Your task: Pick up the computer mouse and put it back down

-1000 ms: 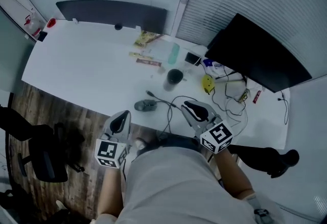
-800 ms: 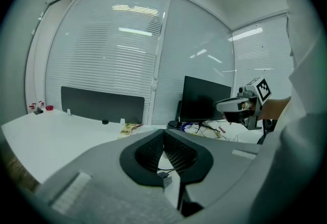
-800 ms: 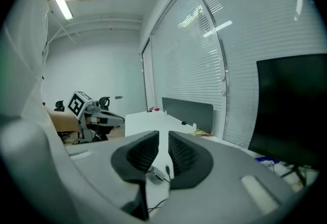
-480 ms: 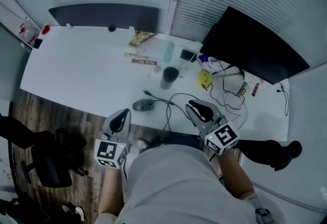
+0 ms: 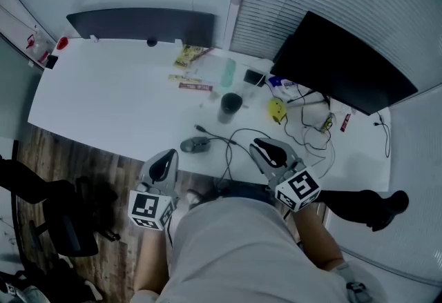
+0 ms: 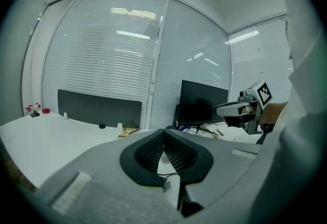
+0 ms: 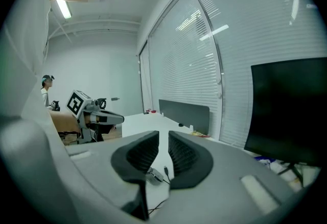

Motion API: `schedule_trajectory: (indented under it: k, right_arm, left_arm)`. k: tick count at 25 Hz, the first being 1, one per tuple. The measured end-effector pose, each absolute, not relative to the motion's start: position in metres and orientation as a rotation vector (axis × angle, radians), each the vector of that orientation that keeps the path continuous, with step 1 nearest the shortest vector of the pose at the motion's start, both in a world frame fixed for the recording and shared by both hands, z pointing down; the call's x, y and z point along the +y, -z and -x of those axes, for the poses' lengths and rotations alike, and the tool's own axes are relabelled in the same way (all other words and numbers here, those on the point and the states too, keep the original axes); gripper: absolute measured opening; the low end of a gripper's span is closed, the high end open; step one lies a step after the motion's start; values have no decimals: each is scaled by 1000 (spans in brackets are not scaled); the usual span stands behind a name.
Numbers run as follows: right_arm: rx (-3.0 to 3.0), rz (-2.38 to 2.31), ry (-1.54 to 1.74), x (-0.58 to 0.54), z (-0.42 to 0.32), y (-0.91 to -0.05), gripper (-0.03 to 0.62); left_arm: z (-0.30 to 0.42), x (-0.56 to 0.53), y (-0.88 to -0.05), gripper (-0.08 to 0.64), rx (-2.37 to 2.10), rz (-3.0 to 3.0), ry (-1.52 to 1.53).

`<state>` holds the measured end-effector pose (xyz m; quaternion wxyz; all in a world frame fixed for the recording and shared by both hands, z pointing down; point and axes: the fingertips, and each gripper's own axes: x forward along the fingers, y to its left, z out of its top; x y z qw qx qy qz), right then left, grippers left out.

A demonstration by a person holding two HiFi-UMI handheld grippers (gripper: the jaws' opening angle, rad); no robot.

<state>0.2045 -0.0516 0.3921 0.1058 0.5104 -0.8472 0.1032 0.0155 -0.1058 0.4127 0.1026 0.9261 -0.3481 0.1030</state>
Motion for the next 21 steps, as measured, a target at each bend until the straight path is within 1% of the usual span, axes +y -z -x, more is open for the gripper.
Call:
schedule_trajectory:
  k: [21]
  right_arm:
    - [-2487,-1516,-316,-57,-199,-398,60]
  left_arm:
    - [-18,-112,-413,9,-1009,-2744,-301]
